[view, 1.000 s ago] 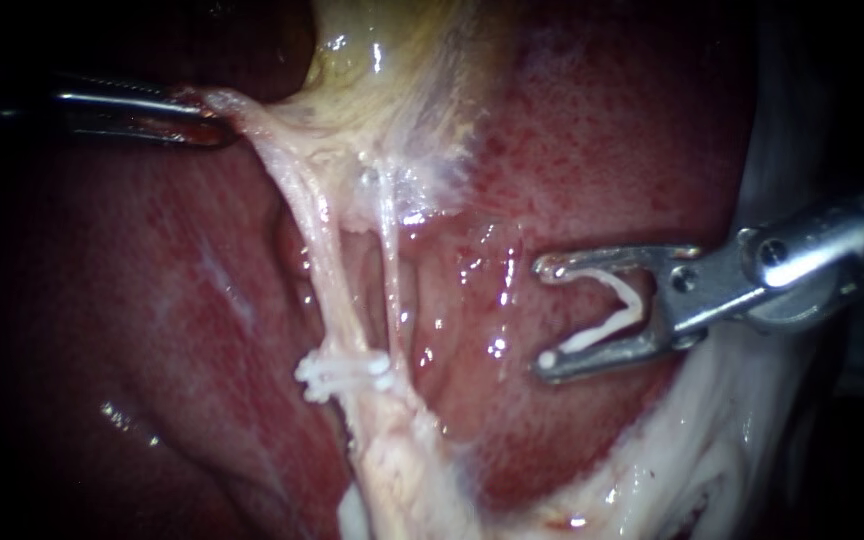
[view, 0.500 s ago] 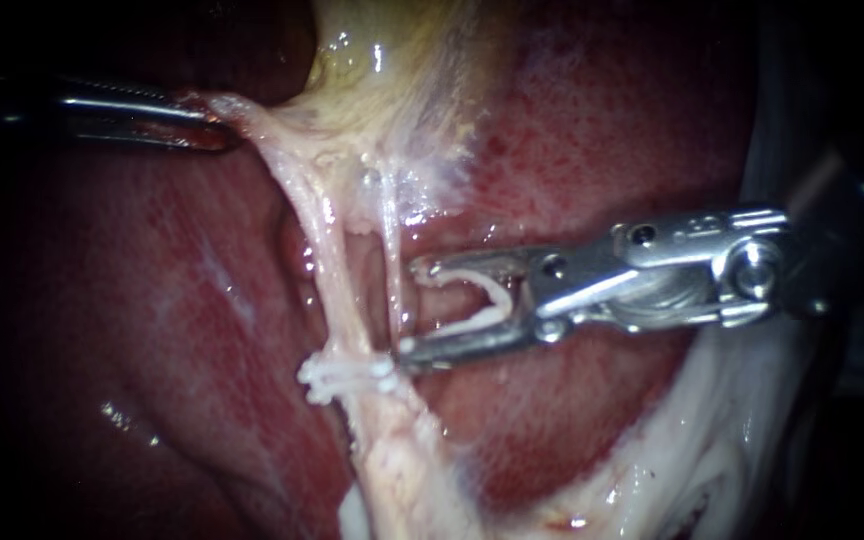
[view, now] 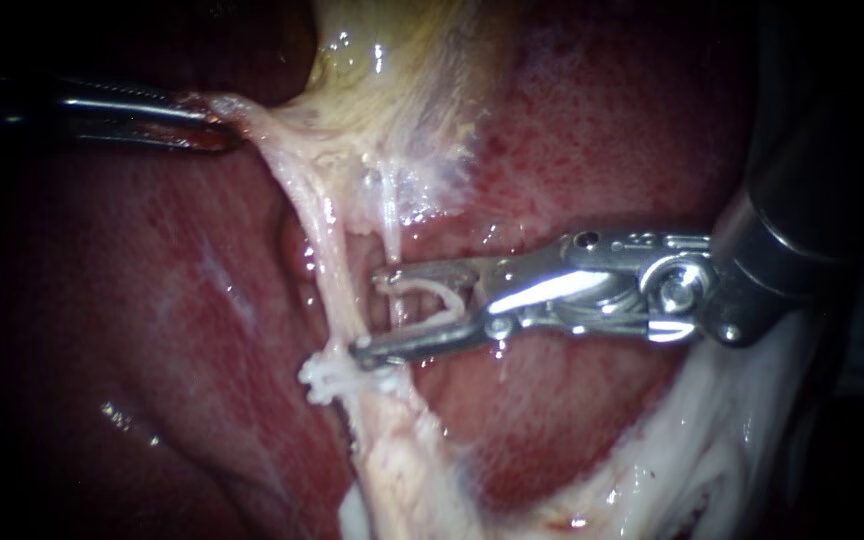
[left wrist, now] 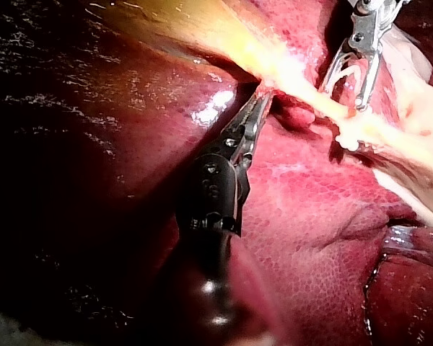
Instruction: Clipping third clip left tube
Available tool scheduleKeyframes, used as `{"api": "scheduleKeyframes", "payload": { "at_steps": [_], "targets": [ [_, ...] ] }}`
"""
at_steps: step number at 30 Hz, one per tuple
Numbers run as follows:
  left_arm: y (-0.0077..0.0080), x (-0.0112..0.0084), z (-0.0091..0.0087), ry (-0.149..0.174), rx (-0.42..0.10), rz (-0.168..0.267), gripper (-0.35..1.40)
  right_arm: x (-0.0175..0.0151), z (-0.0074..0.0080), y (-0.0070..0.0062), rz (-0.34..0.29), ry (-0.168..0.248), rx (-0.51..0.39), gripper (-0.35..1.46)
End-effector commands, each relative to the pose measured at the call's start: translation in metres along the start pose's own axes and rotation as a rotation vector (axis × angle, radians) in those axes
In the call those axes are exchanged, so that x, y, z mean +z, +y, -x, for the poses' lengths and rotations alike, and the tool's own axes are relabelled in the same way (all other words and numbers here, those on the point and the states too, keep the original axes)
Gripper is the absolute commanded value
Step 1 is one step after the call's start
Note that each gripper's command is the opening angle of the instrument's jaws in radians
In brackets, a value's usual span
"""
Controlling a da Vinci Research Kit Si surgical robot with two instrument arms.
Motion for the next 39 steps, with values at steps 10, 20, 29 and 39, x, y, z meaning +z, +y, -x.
{"api": "scheduleKeyframes", "payload": {
  "at_steps": [10,20,29,39],
  "targets": [
    [-0.0001,0.0001,0.0001,0.0,0.0,0.0,-0.35,0.0025,-0.0003,0.0007,-0.103,0.045,0.034,0.5],
    [-0.0001,0.0001,0.0001,0.0,0.0,0.0,-0.35,0.005,-0.0025,0.0003,-0.178,0.106,0.038,0.49],
    [0.0,0.0002,0.0001,0.0,0.0,-0.001,-0.35,0.0033,-0.0064,-0.0013,-0.203,0.153,0.061,0.46],
    [-0.0001,0.0003,0.0001,0.0,0.0,-0.001,-0.35,0.0022,-0.0077,-0.0032,-0.217,0.152,0.079,0.3]
  ]
}}
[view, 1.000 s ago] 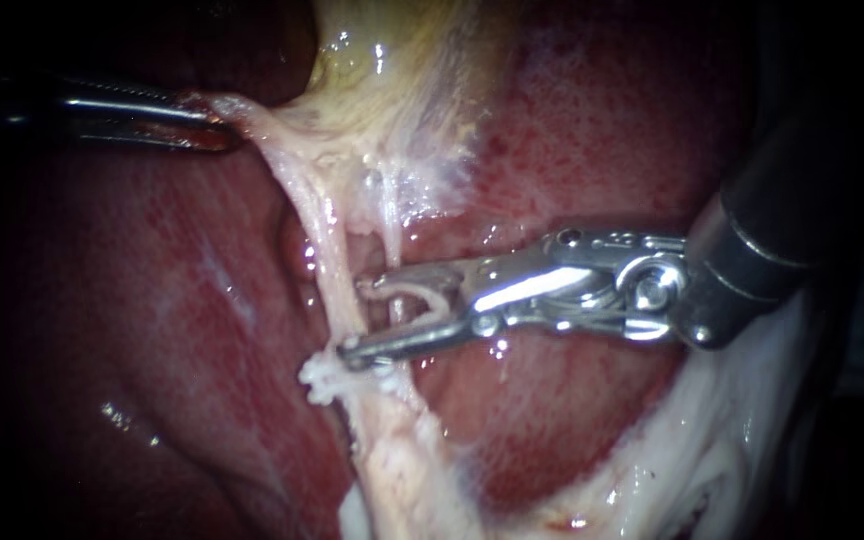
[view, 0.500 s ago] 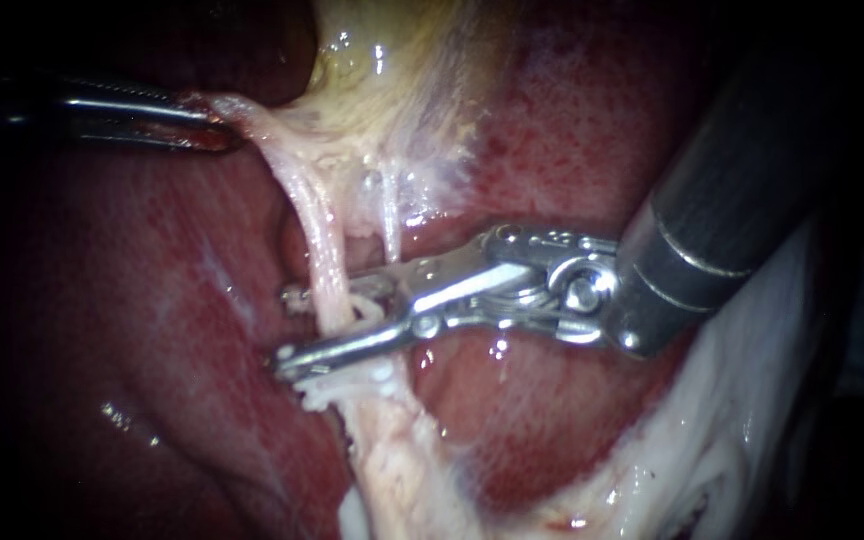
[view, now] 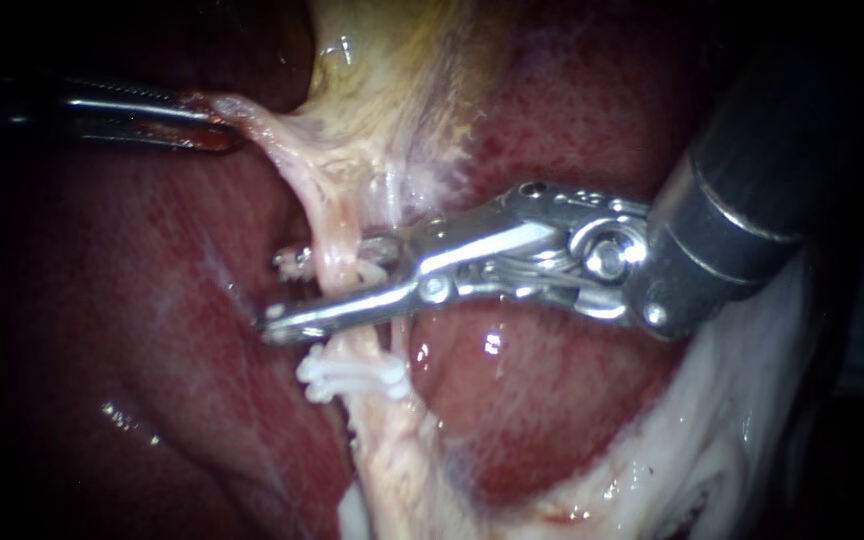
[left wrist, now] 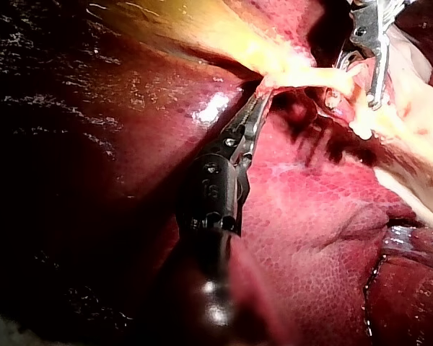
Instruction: Clipping third clip left tube
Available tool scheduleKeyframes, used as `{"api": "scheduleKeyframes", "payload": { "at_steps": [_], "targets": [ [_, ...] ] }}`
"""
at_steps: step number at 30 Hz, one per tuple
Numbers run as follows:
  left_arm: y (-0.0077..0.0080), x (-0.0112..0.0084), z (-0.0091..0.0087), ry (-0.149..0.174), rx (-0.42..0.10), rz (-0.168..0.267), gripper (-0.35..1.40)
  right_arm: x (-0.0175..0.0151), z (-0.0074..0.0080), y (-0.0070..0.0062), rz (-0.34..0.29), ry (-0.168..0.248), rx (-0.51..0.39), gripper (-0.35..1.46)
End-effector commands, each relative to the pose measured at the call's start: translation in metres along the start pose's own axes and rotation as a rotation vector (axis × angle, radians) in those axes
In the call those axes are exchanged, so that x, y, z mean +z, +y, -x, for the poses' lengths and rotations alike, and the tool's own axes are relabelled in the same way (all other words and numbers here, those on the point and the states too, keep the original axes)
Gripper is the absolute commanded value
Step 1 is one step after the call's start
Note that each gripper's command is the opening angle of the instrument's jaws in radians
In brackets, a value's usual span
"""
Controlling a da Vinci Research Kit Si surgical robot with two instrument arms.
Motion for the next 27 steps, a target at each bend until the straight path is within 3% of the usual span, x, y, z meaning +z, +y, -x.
{"api": "scheduleKeyframes", "payload": {
  "at_steps": [1,9,13,27],
  "targets": [
    [0.0,0.0,0.0,0.0,0.0,0.0,-0.35,-0.0002,0.0001,0.0,0.0,-0.002,0.002,0.24],
    [0.0,0.0,0.0,0.0,0.0,0.0,-0.35,-0.001,0.0005,-0.0001,-0.009,-0.005,0.065,-0.33],
    [0.0,0.0,0.0,0.0,0.0,0.0,-0.35,-0.0012,0.0006,-0.0002,-0.018,-0.01,0.133,-0.35],
    [-0.0001,0.0,0.0,0.0,0.0,0.0,-0.35,-0.001,0.0011,0.0001,-0.025,-0.016,0.135,-0.35]
  ]
}}
